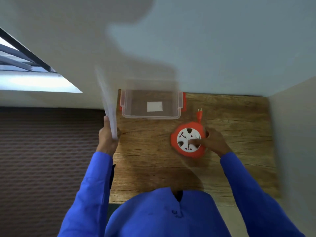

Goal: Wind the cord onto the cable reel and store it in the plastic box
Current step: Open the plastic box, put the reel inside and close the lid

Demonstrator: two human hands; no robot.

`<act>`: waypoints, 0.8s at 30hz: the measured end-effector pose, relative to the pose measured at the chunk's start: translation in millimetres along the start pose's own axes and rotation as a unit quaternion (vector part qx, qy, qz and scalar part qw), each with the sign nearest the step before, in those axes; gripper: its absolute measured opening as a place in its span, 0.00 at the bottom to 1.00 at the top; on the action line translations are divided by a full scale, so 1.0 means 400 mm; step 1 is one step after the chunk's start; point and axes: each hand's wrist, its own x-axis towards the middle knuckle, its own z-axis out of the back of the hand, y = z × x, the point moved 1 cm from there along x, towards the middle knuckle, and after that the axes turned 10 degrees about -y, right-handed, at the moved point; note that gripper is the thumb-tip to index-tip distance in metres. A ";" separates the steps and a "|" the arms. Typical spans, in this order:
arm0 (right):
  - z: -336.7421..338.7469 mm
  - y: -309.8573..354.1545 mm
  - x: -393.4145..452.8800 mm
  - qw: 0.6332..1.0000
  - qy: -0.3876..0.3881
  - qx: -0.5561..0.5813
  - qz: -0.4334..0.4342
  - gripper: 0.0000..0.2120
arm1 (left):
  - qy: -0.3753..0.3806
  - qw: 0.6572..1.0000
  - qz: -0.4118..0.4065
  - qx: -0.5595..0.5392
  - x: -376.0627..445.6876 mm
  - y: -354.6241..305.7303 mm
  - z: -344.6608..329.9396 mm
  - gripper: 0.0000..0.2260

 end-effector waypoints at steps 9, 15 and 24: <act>0.124 0.183 -0.216 0.978 -0.025 -0.159 0.136 0.26 | 0.107 0.992 -0.015 -0.069 -0.024 0.015 -0.046 0.16; 0.160 0.371 -0.250 0.959 0.018 0.240 0.153 0.27 | 0.175 0.983 -0.048 -0.038 -0.035 0.002 -0.066 0.42; -0.136 0.490 -0.028 0.961 0.025 0.250 0.112 0.24 | 0.173 0.981 -0.082 -0.004 -0.013 0.038 -0.054 0.15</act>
